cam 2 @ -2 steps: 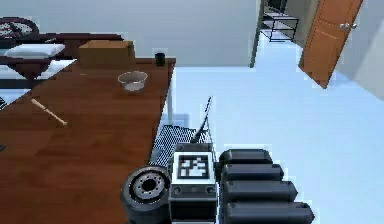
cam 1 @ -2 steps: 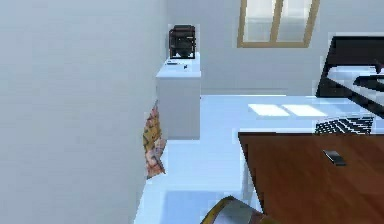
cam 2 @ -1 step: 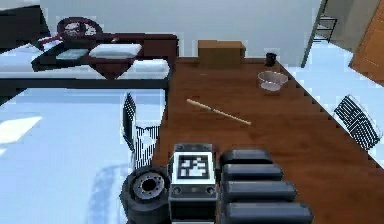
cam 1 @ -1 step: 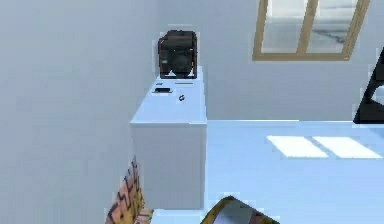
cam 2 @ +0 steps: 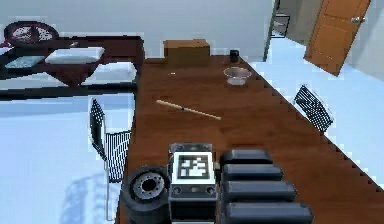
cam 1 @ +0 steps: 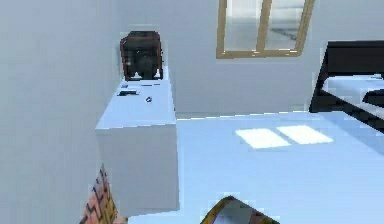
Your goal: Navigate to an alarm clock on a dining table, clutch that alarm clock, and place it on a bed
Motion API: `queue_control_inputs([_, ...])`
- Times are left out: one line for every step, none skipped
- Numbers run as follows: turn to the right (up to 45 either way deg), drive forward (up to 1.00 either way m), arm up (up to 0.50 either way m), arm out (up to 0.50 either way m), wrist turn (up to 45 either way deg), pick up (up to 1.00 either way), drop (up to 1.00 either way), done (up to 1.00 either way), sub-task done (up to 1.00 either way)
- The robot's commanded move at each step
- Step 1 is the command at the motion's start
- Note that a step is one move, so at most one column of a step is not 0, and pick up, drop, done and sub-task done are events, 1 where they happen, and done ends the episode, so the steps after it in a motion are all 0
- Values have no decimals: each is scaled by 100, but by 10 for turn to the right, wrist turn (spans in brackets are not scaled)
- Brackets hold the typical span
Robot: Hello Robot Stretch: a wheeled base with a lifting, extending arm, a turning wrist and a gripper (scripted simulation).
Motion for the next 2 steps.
queue_control_inputs([0,25,0,0,0,0,0,0,0])
queue_control_inputs([360,0,0,0,0,0,0,0,0])
